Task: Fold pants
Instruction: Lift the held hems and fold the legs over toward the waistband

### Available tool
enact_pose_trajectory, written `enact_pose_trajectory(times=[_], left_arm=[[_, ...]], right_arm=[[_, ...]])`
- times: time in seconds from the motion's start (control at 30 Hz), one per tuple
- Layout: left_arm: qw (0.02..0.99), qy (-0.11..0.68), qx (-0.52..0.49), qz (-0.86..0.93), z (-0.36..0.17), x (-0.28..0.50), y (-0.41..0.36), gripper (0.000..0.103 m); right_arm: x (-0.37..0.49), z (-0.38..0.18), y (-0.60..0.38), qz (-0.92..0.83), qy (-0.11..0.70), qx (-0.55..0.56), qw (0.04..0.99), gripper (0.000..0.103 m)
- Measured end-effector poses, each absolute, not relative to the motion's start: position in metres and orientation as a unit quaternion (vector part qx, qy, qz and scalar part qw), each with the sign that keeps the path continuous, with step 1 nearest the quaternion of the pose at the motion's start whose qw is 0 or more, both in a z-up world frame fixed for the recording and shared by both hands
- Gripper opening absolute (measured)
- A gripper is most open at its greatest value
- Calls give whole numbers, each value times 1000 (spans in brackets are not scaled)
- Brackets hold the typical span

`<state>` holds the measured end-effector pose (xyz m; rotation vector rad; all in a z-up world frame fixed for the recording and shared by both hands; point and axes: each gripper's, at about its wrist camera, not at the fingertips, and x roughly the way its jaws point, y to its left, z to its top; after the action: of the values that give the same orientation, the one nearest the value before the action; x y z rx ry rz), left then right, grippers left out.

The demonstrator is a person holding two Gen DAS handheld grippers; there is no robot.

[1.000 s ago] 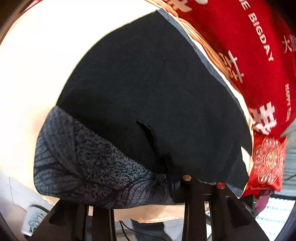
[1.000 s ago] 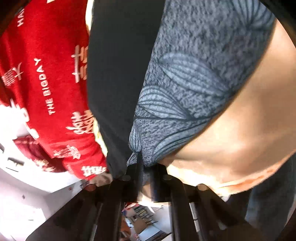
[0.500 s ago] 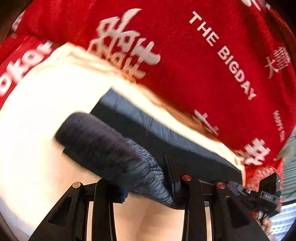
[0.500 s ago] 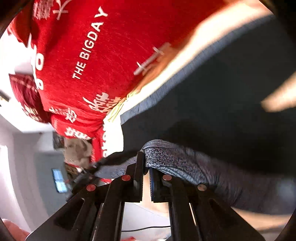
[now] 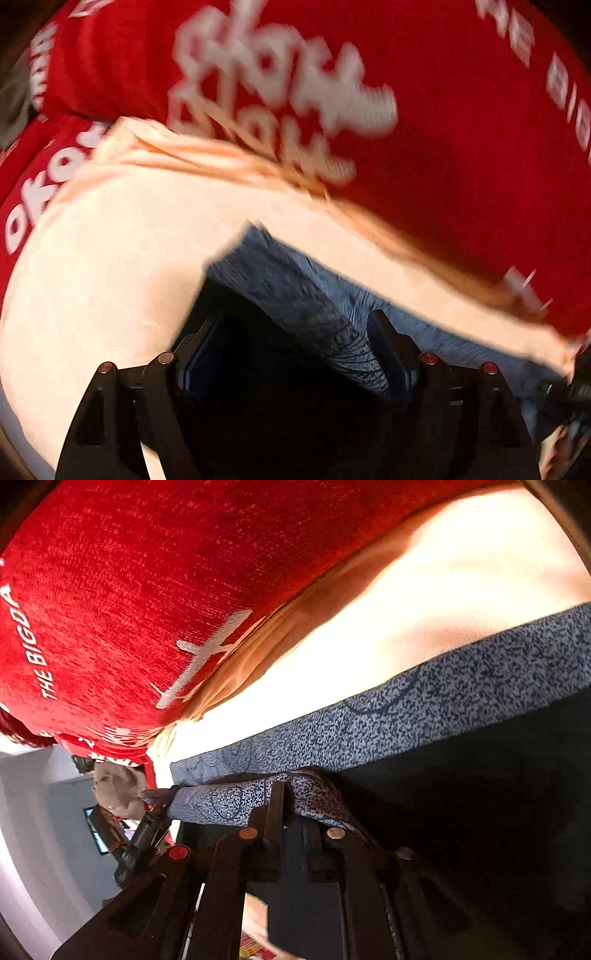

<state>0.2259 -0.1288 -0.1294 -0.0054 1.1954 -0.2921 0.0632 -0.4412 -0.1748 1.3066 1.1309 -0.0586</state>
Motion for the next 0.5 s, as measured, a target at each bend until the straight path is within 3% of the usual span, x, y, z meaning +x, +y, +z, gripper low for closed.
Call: enact_pose_trajectory(times=[0.03, 0.1, 0.13, 0.27, 0.4, 0.47, 0.5], left_arm=[[822, 554, -4, -132, -119, 225, -123, 78], [830, 544, 11, -125, -102, 223, -115, 78], [830, 543, 25, -127, -99, 221, -116, 78], [813, 562, 65, -135, -123, 212, -128, 78], [792, 593, 96, -111, -177, 196, -142, 79], [809, 564, 124, -109, -175, 187, -148, 83], [806, 565, 136, -113, -175, 184, -150, 83]], right_arm=[[63, -163, -438, -20, 502, 555, 662, 14], [63, -125, -424, 7, 501, 495, 710, 38], [62, -112, -417, 18, 495, 480, 724, 43], [77, -92, -375, 75, 512, 438, 736, 44], [121, -126, -341, 70, 556, 368, 742, 42], [129, -148, -346, 38, 572, 361, 736, 41], [130, -153, -349, 27, 569, 366, 736, 34]])
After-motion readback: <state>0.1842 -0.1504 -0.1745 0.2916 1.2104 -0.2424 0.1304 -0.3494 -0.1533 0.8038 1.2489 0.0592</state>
